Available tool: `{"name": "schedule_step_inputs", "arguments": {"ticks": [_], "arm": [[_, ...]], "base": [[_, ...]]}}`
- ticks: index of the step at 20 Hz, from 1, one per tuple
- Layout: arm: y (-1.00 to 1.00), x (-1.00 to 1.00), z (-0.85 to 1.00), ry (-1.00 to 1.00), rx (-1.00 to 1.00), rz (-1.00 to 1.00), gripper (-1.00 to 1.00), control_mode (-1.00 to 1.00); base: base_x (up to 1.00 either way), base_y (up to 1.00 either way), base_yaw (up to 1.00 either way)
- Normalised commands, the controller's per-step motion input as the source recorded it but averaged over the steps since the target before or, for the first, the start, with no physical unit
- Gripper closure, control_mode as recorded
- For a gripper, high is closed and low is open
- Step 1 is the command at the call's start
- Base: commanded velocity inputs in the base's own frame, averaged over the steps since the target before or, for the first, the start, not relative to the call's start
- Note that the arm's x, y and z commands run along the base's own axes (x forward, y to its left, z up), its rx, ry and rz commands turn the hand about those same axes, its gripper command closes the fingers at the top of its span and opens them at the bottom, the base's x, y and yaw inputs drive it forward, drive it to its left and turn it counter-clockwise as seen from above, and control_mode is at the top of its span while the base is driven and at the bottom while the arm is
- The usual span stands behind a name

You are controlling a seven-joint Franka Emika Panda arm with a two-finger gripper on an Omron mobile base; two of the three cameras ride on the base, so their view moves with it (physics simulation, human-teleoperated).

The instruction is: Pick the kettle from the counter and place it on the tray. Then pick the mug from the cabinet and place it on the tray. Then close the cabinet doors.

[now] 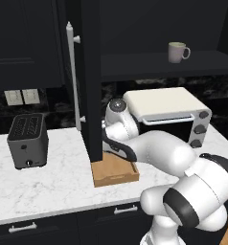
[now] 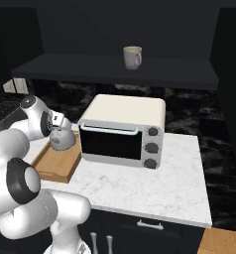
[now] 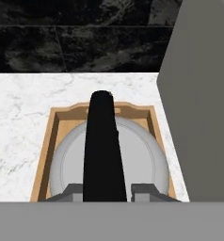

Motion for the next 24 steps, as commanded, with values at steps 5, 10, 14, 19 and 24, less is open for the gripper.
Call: {"name": "schedule_step_inputs", "arguments": {"ticks": [5,10,14,19,24], "arm": [[0.0,0.0,-0.2,0.0,0.02,-0.01,1.0,-1.0],[0.0,0.0,-0.21,0.0,0.01,0.0,1.0,-1.0],[0.0,0.0,-0.19,0.0,0.0,-0.01,1.0,-1.0],[0.0,0.0,-0.13,0.0,0.0,0.0,1.0,-1.0],[0.0,0.0,-0.02,0.0,0.0,0.0,-1.0,-1.0]], "base": [[0.0,0.0,0.0],[0.0,0.0,0.0],[0.0,0.0,0.0],[0.0,0.0,0.0],[0.0,0.0,0.0]]}}
